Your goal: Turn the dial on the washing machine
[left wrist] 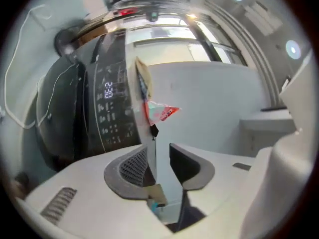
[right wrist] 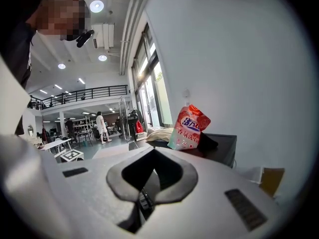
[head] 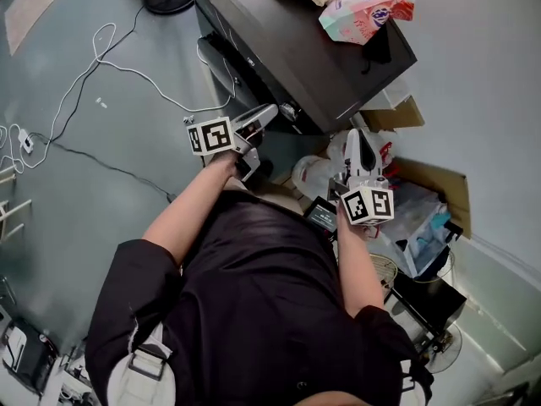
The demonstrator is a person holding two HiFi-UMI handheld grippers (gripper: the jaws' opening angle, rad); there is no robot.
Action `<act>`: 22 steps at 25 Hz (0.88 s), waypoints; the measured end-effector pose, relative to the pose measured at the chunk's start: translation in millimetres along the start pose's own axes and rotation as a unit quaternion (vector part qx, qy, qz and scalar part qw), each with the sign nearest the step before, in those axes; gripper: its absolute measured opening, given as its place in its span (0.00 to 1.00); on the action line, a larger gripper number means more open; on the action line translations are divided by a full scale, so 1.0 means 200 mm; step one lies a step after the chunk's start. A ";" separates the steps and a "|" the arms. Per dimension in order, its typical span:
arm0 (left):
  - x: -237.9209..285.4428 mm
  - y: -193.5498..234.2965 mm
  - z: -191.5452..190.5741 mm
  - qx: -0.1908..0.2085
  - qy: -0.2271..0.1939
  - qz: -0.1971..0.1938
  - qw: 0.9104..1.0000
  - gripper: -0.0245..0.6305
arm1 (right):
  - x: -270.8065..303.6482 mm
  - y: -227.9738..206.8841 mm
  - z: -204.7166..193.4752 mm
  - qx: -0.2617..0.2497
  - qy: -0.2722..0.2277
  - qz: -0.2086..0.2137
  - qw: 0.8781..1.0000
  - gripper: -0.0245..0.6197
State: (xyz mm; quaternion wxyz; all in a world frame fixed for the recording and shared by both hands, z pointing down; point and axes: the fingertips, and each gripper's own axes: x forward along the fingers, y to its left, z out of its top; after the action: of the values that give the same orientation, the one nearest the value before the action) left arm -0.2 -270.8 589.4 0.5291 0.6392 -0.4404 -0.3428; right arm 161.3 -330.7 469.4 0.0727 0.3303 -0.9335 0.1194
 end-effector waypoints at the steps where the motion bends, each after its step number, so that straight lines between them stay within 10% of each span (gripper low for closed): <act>1: -0.01 -0.04 0.03 0.049 0.004 0.007 0.999 0.23 | 0.00 0.00 0.00 0.001 -0.004 -0.003 1.000 0.04; 6: -0.05 -0.24 0.13 0.303 0.017 0.040 0.952 0.10 | -0.04 0.02 0.04 0.002 -0.023 -0.017 1.000 0.04; 11: -0.04 -0.49 0.18 0.526 0.014 0.047 0.849 0.03 | -0.14 0.01 0.05 -0.008 -0.050 -0.045 0.998 0.04; 13: -0.04 -0.58 0.19 0.566 0.007 0.041 0.823 0.03 | -0.21 -0.02 0.07 -0.006 -0.063 -0.060 0.996 0.04; 17: -0.03 -0.72 0.16 0.605 0.002 0.025 0.796 0.03 | -0.34 -0.04 0.10 -0.008 -0.083 -0.087 0.993 0.04; 22: -0.07 -0.92 0.15 0.609 -0.020 -0.021 0.793 0.03 | -0.50 -0.04 0.11 -0.008 -0.104 -0.118 0.988 0.04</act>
State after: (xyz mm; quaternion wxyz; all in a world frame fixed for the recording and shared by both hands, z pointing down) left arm 4.5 -260.2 401.9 0.0143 0.8312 -0.5550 -0.0281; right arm 242.0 -282.9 429.1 -0.0085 0.4482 -0.8914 0.0676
